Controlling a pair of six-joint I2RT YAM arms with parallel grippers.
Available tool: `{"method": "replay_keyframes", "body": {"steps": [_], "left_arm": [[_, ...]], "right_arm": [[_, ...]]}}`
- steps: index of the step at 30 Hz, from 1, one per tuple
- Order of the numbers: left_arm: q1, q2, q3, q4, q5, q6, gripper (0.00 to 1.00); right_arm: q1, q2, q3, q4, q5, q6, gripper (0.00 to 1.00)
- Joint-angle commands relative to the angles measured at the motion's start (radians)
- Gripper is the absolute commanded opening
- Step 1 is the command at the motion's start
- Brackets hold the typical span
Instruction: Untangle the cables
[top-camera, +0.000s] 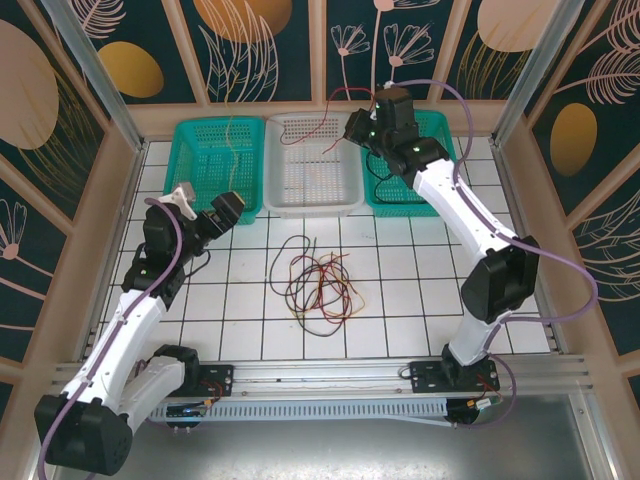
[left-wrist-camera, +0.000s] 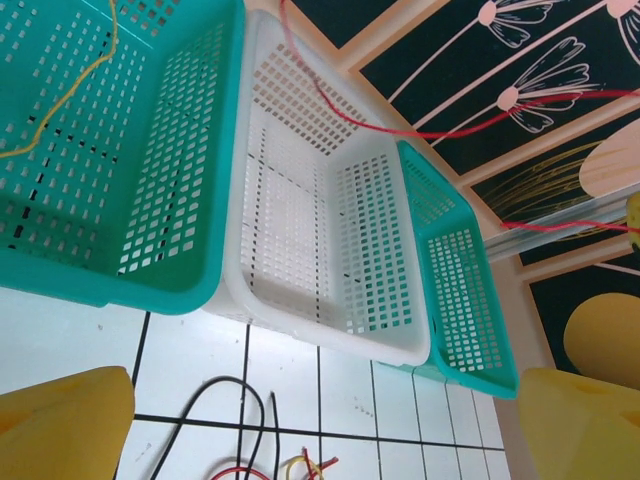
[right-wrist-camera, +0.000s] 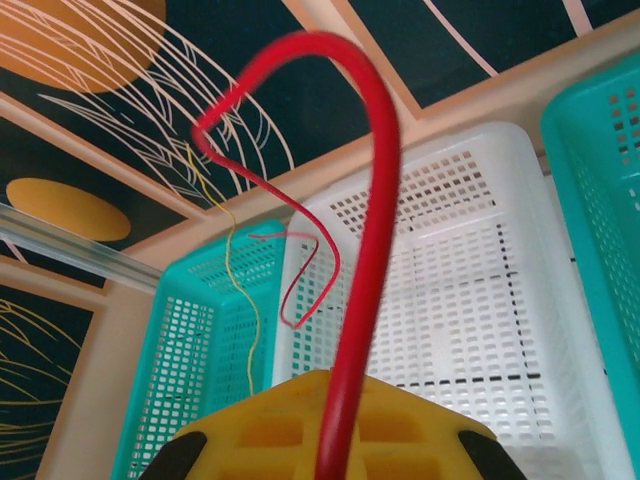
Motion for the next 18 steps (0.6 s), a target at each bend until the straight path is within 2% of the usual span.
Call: {"method": "replay_keyframes", "body": {"steps": [1, 4, 10, 12, 14, 18], "left_arm": [[0.004, -0.010, -0.012, 0.002, 0.030, 0.010, 0.94], [0.004, -0.002, -0.014, 0.013, 0.046, 0.003, 0.92], [0.004, 0.008, -0.023, 0.022, 0.057, 0.003, 0.91], [0.004, 0.012, -0.027, 0.022, 0.056, 0.002, 0.91], [0.004, 0.015, -0.032, 0.025, 0.061, -0.001, 0.91], [0.004, 0.012, -0.037, 0.022, 0.057, 0.001, 0.92]], "right_arm": [[-0.019, 0.045, 0.069, -0.041, -0.007, -0.018, 0.00], [-0.019, 0.056, 0.063, -0.037, 0.004, -0.018, 0.00], [-0.017, 0.110, -0.038, 0.028, -0.070, 0.022, 0.00], [-0.017, 0.145, -0.056, 0.048, -0.104, 0.028, 0.08], [-0.014, 0.167, -0.064, 0.053, -0.105, 0.028, 0.26], [-0.013, 0.161, -0.085, 0.051, -0.067, 0.021, 0.48]]}}
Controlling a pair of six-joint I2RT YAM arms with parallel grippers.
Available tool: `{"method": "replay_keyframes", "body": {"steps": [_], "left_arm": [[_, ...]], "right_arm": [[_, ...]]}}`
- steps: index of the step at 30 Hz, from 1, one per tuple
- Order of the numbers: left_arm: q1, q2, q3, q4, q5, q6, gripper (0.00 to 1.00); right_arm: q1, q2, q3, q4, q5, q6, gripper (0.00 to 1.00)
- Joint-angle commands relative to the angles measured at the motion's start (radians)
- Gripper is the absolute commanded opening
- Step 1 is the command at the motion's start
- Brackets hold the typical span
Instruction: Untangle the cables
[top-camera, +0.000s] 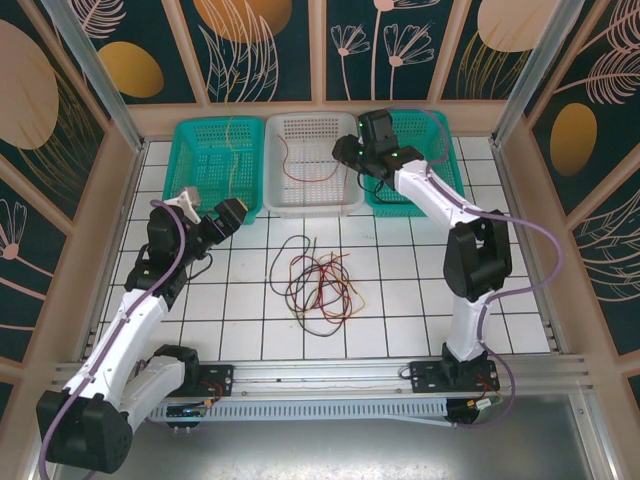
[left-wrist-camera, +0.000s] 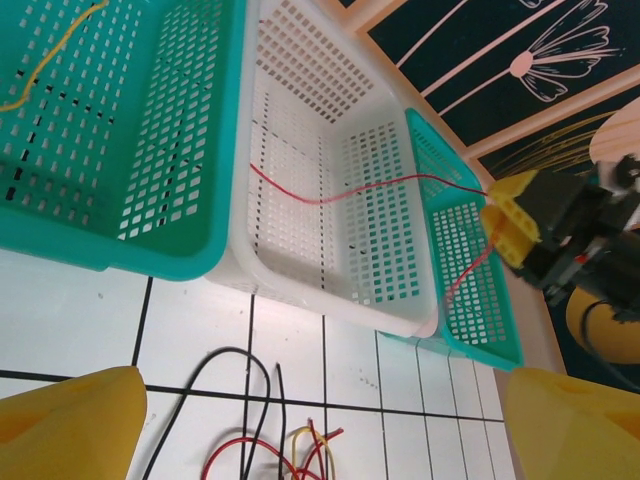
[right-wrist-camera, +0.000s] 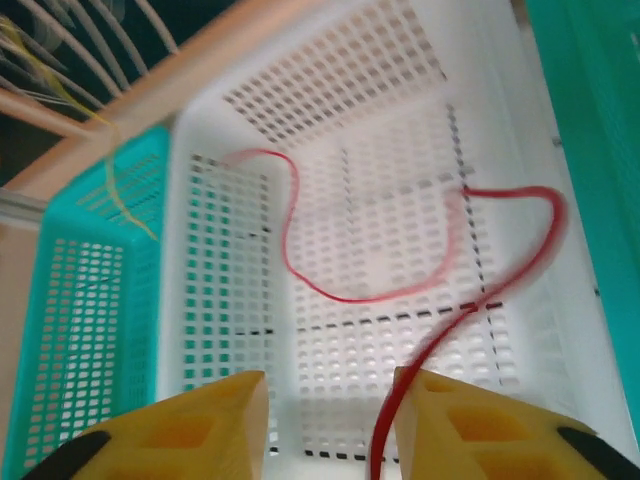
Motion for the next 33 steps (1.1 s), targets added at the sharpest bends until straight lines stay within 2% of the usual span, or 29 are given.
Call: {"method": "replay_keyframes", "body": {"steps": [1, 8, 10, 13, 14, 16, 23, 30, 32, 33], "left_arm": [[0.004, 0.000, -0.008, 0.021, 0.012, 0.000, 0.92], [0.004, 0.030, -0.016, 0.048, 0.032, -0.018, 0.91], [0.004, 0.035, -0.018, 0.054, 0.036, -0.022, 0.91], [0.004, 0.036, -0.015, 0.057, 0.041, -0.024, 0.84], [0.004, 0.033, -0.013, 0.055, 0.041, -0.020, 0.81], [0.004, 0.024, -0.014, 0.056, 0.037, -0.020, 0.77], [0.004, 0.025, -0.028, 0.078, 0.041, -0.033, 0.73], [0.004, 0.019, -0.050, 0.110, 0.040, -0.051, 0.73], [0.004, 0.022, -0.050, 0.110, 0.044, -0.054, 0.76], [0.004, 0.022, -0.051, 0.111, 0.046, -0.057, 0.79]], "right_arm": [[0.002, -0.021, -0.002, 0.019, 0.020, -0.013, 0.52], [0.001, -0.055, -0.010, -0.042, 0.069, -0.061, 0.63], [0.001, -0.066, -0.018, -0.049, 0.082, -0.071, 0.61], [-0.006, -0.058, -0.009, -0.027, 0.039, -0.081, 0.15], [-0.006, -0.047, 0.008, -0.022, 0.027, -0.087, 0.07], [-0.004, -0.029, 0.036, -0.005, 0.018, -0.088, 0.00], [-0.004, 0.104, 0.236, -0.071, 0.048, -0.118, 0.00], [-0.012, 0.140, 0.212, -0.044, 0.052, -0.180, 0.00], [-0.013, 0.159, 0.233, -0.080, 0.044, -0.193, 0.06], [-0.012, 0.163, 0.235, -0.102, 0.045, -0.196, 0.14]]}}
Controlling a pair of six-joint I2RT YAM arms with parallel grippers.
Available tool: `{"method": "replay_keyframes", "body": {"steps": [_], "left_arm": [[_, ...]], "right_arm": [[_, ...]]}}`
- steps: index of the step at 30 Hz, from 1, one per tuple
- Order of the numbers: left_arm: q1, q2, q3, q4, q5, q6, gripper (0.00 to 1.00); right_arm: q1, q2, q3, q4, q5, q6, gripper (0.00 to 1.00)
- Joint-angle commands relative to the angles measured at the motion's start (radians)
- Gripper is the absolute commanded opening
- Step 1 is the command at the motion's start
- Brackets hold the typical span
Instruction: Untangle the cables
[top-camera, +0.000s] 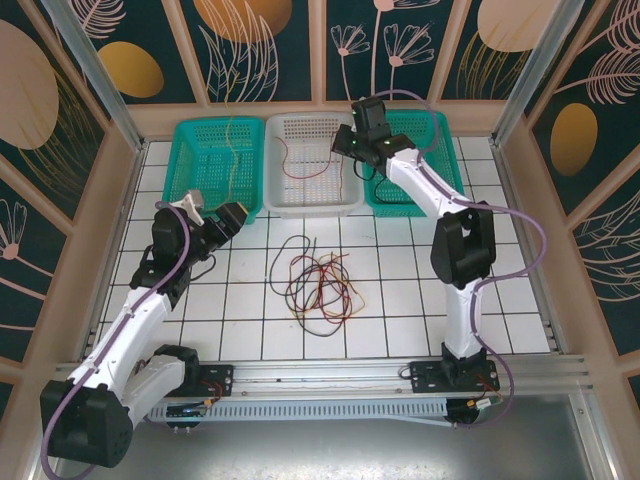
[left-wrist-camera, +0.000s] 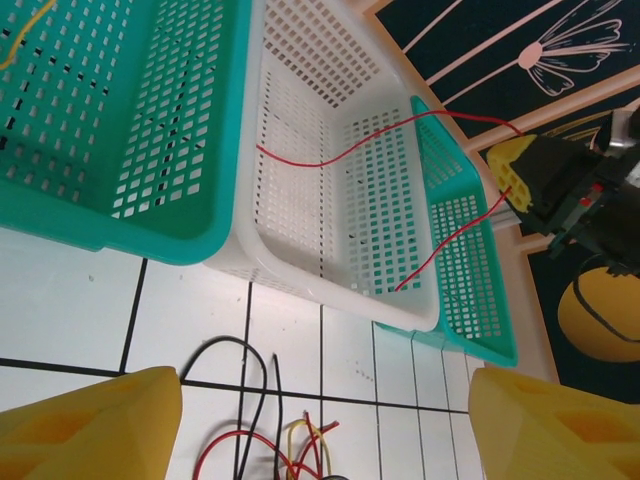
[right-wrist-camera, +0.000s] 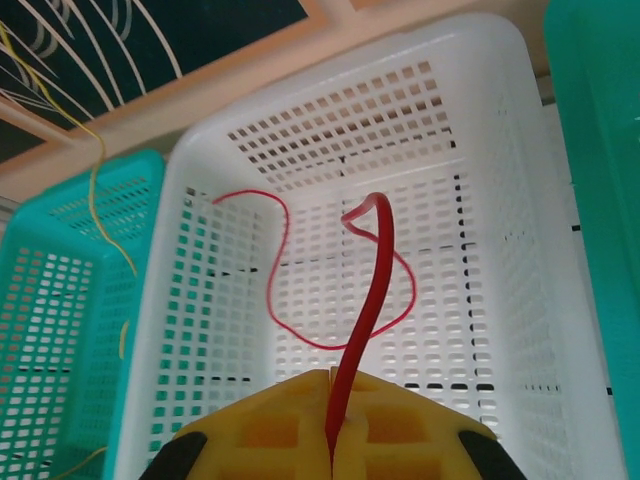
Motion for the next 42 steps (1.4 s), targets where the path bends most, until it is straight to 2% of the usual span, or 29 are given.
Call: {"method": "replay_keyframes", "body": {"steps": [1, 4, 8, 10, 13, 14, 18, 21, 24, 28, 32, 35, 37, 39, 42], "left_arm": [[0.004, -0.011, -0.010, 0.043, 0.018, -0.013, 0.80], [0.004, -0.016, -0.015, 0.044, 0.015, -0.022, 0.83], [0.004, -0.010, -0.026, 0.059, 0.023, -0.035, 0.83], [0.004, -0.003, -0.026, 0.067, 0.025, -0.039, 0.83], [0.004, 0.007, -0.017, 0.072, 0.022, -0.040, 0.83], [0.004, 0.008, -0.013, 0.072, 0.021, -0.039, 0.83], [0.004, 0.006, -0.007, 0.068, 0.016, -0.037, 0.82], [0.004, 0.003, -0.010, 0.063, 0.018, -0.034, 0.82], [0.004, 0.001, -0.004, 0.054, 0.021, -0.031, 0.81], [0.004, 0.011, 0.005, 0.038, 0.031, -0.016, 0.77], [0.003, 0.030, -0.007, 0.027, 0.041, -0.009, 0.71], [-0.003, 0.043, -0.029, 0.043, 0.060, -0.022, 0.67], [-0.016, 0.056, -0.035, 0.040, 0.062, -0.021, 0.65], [-0.035, 0.065, -0.035, 0.039, 0.059, -0.019, 0.63], [-0.072, 0.079, -0.030, 0.038, 0.046, -0.016, 0.61]], "right_arm": [[-0.004, 0.014, -0.004, -0.063, 0.020, -0.043, 0.24], [-0.005, -0.060, -0.126, -0.061, 0.087, -0.029, 0.42], [-0.029, -0.158, -0.228, -0.085, 0.153, -0.026, 0.56], [-0.037, -0.187, -0.236, -0.117, 0.175, -0.036, 0.60], [-0.040, -0.201, -0.220, -0.176, 0.200, -0.053, 0.72], [-0.039, -0.205, -0.218, -0.186, 0.205, -0.055, 0.73], [-0.043, -0.207, -0.210, -0.219, 0.235, -0.056, 0.73], [-0.047, -0.202, -0.206, -0.212, 0.225, -0.055, 0.63], [-0.044, -0.209, -0.183, -0.230, 0.229, -0.047, 0.63], [0.025, -0.310, -0.234, -0.222, 0.257, -0.063, 0.61], [0.157, -0.474, -0.424, -0.191, 0.227, -0.060, 0.53], [0.276, -0.583, -0.601, -0.167, 0.143, -0.037, 0.53], [0.333, -0.616, -0.703, -0.167, 0.067, 0.000, 0.56], [0.383, -0.627, -0.796, -0.165, 0.065, 0.051, 0.57], [0.389, -0.603, -0.904, -0.133, 0.026, 0.099, 0.57]]}}
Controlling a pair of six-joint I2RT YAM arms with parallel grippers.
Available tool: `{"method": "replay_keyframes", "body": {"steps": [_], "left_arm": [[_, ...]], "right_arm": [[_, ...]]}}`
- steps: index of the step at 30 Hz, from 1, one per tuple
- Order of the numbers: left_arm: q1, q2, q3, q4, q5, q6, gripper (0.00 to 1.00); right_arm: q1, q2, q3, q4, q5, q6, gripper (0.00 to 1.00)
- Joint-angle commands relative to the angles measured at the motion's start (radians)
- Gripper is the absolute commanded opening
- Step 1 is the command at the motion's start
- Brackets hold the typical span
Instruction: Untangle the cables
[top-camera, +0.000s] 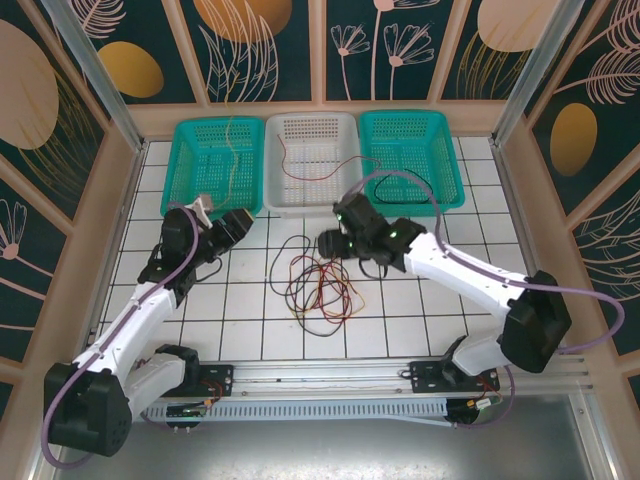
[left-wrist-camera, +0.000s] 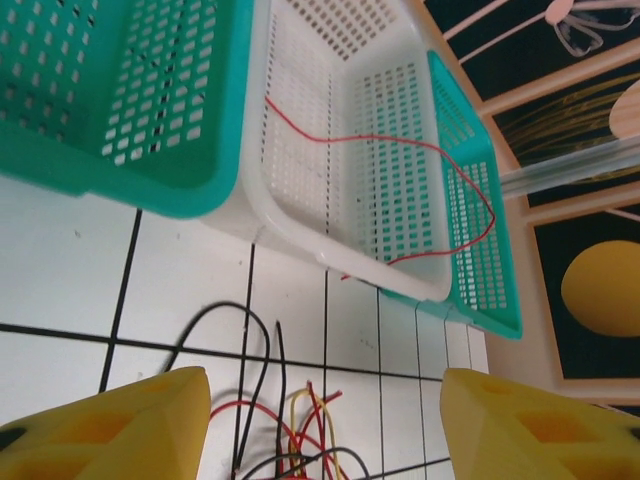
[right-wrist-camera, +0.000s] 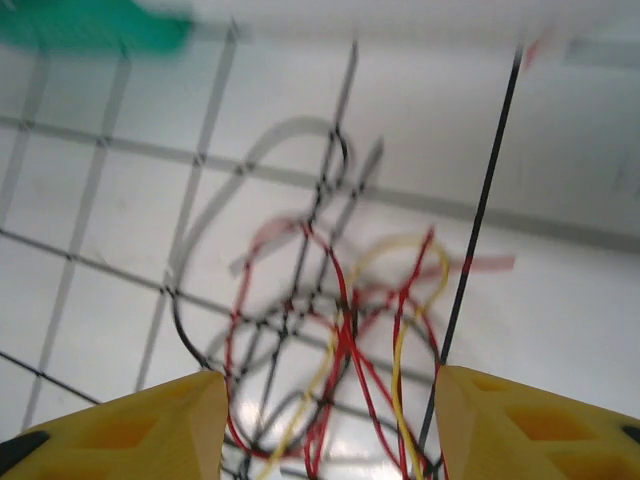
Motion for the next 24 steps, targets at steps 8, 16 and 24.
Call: {"method": "replay_keyframes", "body": {"steps": [8, 16, 24], "left_arm": [[-0.118, 0.063, -0.049, -0.014, -0.055, 0.003, 0.58], [-0.171, 0.070, -0.102, -0.029, -0.103, 0.007, 0.56], [-0.181, 0.130, -0.110, -0.049, -0.142, 0.029, 0.55]], "right_arm": [[-0.025, 0.197, -0.080, 0.043, -0.017, 0.036, 0.48], [-0.035, 0.233, -0.068, 0.054, 0.018, 0.007, 0.15], [0.044, 0.042, -0.058, -0.005, 0.111, 0.021, 0.00]]}}
